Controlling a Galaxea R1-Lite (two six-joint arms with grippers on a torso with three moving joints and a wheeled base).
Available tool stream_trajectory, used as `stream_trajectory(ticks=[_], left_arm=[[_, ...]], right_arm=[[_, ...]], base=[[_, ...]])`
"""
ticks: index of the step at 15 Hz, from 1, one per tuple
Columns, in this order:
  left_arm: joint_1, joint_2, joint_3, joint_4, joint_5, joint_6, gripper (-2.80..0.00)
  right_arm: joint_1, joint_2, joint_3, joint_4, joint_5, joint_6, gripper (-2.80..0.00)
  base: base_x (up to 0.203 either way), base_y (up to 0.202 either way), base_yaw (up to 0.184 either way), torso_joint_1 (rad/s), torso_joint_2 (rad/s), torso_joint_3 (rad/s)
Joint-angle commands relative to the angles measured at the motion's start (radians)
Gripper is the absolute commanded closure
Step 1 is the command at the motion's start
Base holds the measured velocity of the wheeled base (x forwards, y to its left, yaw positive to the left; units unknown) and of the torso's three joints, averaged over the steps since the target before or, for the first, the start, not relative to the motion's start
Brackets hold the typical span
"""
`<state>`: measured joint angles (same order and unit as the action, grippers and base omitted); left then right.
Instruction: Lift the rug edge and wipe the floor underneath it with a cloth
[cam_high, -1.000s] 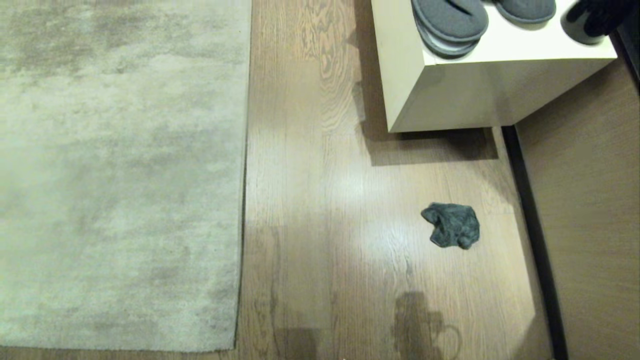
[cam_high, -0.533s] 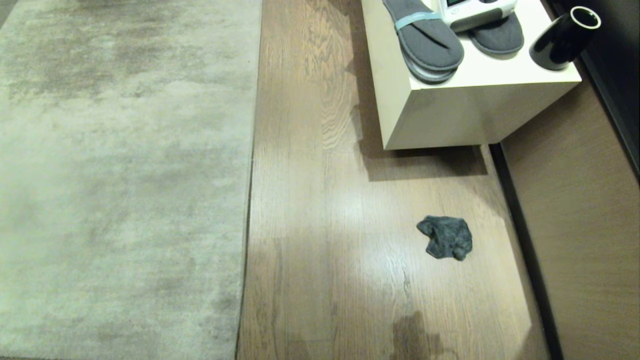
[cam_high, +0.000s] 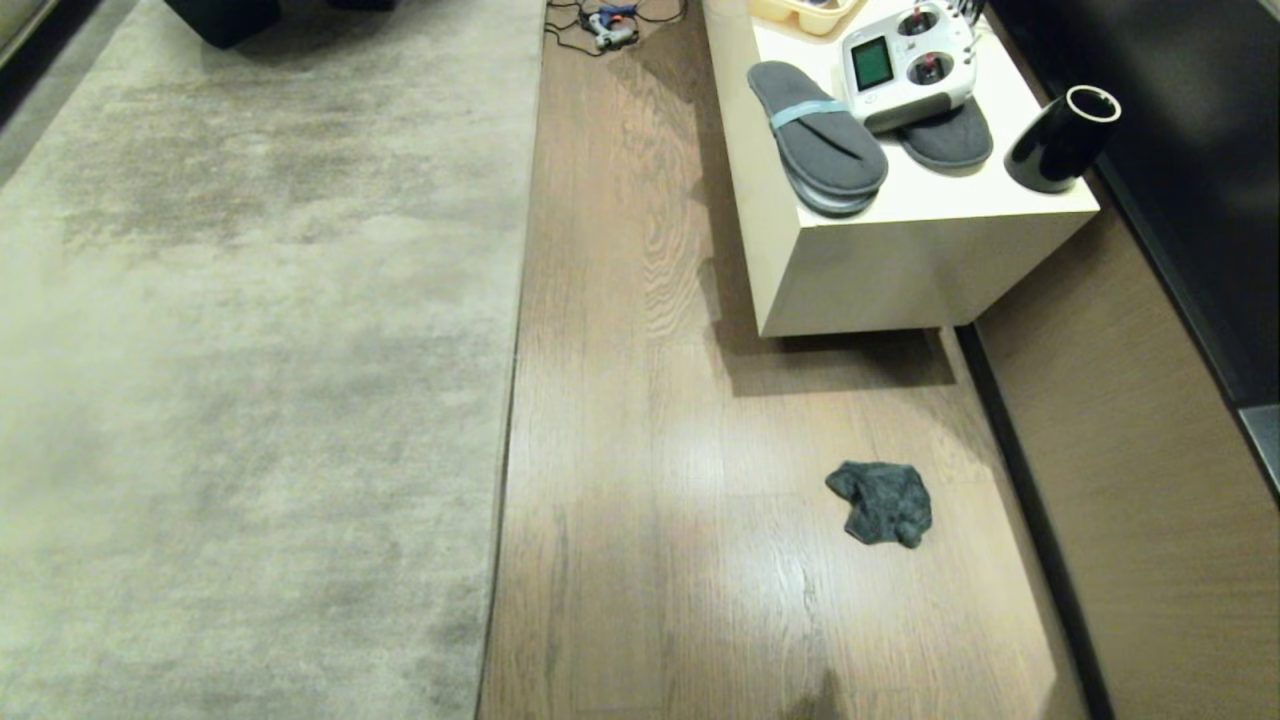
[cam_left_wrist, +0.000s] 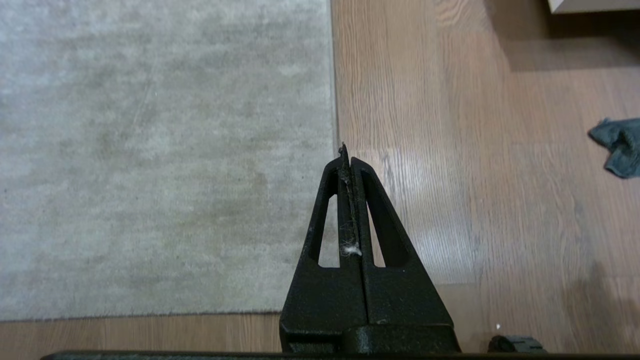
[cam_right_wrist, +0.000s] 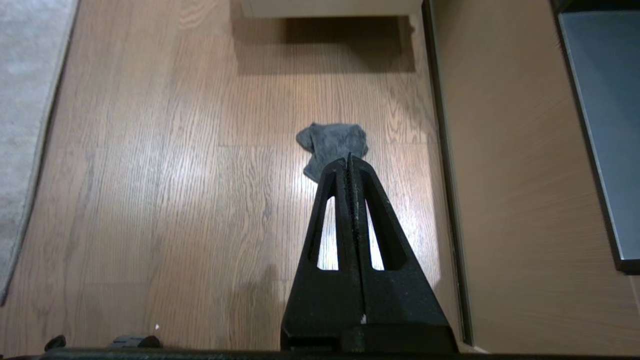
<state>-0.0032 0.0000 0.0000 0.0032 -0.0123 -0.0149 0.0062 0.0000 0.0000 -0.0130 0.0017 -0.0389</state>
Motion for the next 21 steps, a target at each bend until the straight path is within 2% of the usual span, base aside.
stream_trajectory(ticks=[1, 21], left_arm=[[0.0, 0.002, 0.0, 0.0, 0.0, 0.0, 0.0], [0.0, 0.002, 0.0, 0.0, 0.003, 0.0, 0.0]], right_arm=[[0.001, 0.002, 0.0, -0.001, 0.0, -0.001, 0.0], [0.001, 0.002, 0.0, -0.001, 0.0, -0.001, 0.0]], base=[[0.0, 0.0, 0.0, -0.002, 0.0, 0.2], [0.0, 0.0, 0.0, 0.001, 0.0, 0.202]])
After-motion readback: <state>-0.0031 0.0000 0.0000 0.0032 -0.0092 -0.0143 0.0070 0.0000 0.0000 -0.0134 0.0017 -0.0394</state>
